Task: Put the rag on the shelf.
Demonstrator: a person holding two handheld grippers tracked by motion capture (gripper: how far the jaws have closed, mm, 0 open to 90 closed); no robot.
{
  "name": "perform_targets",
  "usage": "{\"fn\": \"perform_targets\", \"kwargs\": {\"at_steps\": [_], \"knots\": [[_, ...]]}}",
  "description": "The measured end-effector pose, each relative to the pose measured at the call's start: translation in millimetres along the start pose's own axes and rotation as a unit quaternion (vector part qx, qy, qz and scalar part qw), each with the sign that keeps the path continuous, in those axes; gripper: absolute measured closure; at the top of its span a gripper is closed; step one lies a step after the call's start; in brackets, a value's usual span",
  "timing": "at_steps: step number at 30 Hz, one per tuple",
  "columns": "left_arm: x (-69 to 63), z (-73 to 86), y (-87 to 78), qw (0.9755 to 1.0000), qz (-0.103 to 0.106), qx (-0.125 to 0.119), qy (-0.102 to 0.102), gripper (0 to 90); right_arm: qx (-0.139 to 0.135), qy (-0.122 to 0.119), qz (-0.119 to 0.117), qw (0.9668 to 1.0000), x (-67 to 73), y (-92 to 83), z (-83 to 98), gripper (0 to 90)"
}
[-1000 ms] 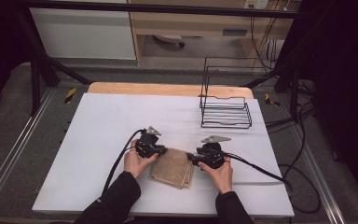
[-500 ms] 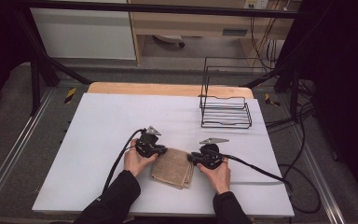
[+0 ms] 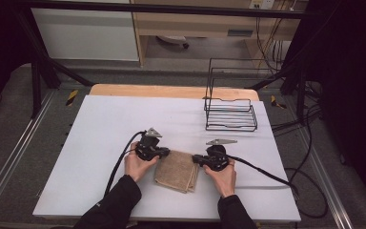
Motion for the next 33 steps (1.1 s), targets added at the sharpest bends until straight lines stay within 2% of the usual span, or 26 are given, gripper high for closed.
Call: {"fn": "perform_targets", "kwargs": {"at_steps": [6, 8, 13, 14, 22, 26, 33], "knots": [[-3.7, -1.5, -17.7, 0.9996, 0.003, -0.029, 0.003, 85.2, -0.025, -0.017, -0.01, 0.9995, 3.1, -7.6, -3.4, 85.2], [-5.0, -1.7, -23.5, 0.9993, 0.003, -0.038, 0.004, 85.2, -0.034, -0.045, -0.006, 0.9984, 7.9, -11.5, -7.6, 85.3], [-7.5, -2.4, -38.1, 0.9982, 0.005, -0.059, 0.004, 85.1, -0.047, -0.057, -0.008, 0.9972, 15.3, -18.9, -15.1, 85.3], [-9.1, -3.2, -43.3, 0.9976, 0.005, -0.069, 0.006, 85.2, -0.054, -0.066, -0.007, 0.9964, 17.8, -22.8, -18.1, 85.4], [-16.3, -5.9, -57.7, 0.9955, 0.0, -0.094, 0.012, 85.2, -0.082, -0.094, -0.004, 0.9921, 25.9, -35.0, -26.5, 85.5], [-21.3, -8.7, -63.6, 0.9942, -0.006, -0.106, 0.017, 85.2, -0.092, -0.105, -0.001, 0.9902, 27.7, -39.6, -28.7, 85.7], [-28.9, -13.9, -71.2, 0.9918, -0.005, -0.126, 0.018, 85.2, -0.11, -0.107, -0.002, 0.9882, 28.8, -51.8, -32.4, 85.9]]}}
Point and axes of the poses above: each handheld gripper's, and its own axes: y roughly forward along the jaws, z roughly out of its underside, x roughly to its left, the point moved 1 cm from there along y, roughly forward along the jaws
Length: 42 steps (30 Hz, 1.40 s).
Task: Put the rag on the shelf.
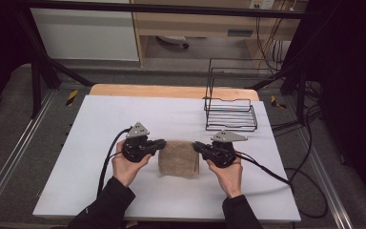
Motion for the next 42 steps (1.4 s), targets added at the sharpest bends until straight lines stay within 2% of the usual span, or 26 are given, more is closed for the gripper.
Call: {"fn": "perform_targets", "kwargs": {"at_steps": [13, 30, 34, 42], "knots": [[-15.1, -17.9, 1.2, 0.9995, 0.001, -0.031, 0.008, 85.2, -0.025, -0.026, 0.024, 0.999, -2.5, -22.6, -13.0, 85.9], [-27.4, -43.9, 11.4, 0.998, 0.005, -0.062, 0.014, 85.2, -0.059, -0.032, 0.054, 0.9963, -13.4, -48.0, -27.4, 86.0], [-31.9, -54.4, 12.7, 0.9968, 0.006, -0.078, 0.018, 85.2, -0.068, -0.035, 0.062, 0.9952, -15.8, -55.2, -32.4, 86.0], [-38.5, -70.6, 15.4, 0.9952, 0.007, -0.094, 0.026, 85.4, -0.09, -0.034, 0.073, 0.9927, -21.9, -68.8, -40.5, 86.0]]}}
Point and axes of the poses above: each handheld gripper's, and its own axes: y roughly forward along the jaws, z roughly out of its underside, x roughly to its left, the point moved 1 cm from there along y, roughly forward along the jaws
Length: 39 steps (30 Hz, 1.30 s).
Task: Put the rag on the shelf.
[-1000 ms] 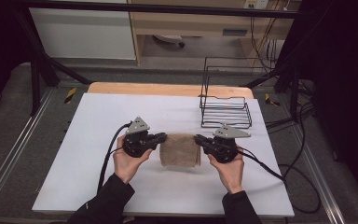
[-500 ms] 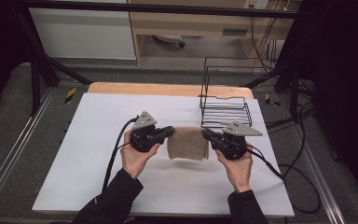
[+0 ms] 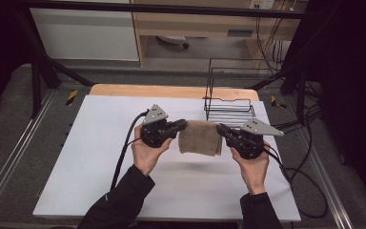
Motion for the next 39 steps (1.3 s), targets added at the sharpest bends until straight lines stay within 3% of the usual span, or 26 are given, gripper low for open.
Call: {"fn": "perform_targets", "kwargs": {"at_steps": [16, 26, 39], "knots": [[-9.9, -21.3, 14.7, 0.9989, 0.005, -0.046, 0.005, 85.4, -0.041, -0.001, 0.022, 0.9989, -14.3, -15.9, -15.5, 86.0], [-11.7, -32.7, 20.8, 0.9982, 0.008, -0.058, 0.005, 85.4, -0.057, 0.005, 0.027, 0.998, -22.5, -21.2, -21.8, 86.0], [-14.7, -52.4, 28.6, 0.9966, 0.012, -0.081, 0.01, 85.5, -0.076, -0.004, 0.041, 0.9963, -31.8, -28.4, -37.4, 86.0]]}}
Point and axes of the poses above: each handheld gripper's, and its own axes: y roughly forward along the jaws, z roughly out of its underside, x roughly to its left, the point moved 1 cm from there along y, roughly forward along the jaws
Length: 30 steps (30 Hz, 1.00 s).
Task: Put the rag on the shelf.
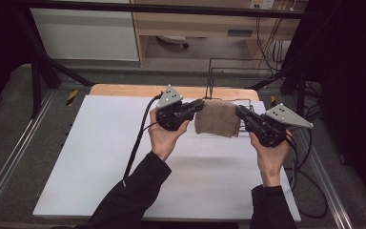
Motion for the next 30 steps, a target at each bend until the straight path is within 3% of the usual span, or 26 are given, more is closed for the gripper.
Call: {"fn": "perform_targets", "kwargs": {"at_steps": [30], "knots": [[-6.8, -52.5, 33.8, 0.9989, 0.005, -0.046, 0.006, 85.6, -0.051, -0.005, 0.047, 0.9976, -29.2, -6.3, -45.5, 86.1]]}}
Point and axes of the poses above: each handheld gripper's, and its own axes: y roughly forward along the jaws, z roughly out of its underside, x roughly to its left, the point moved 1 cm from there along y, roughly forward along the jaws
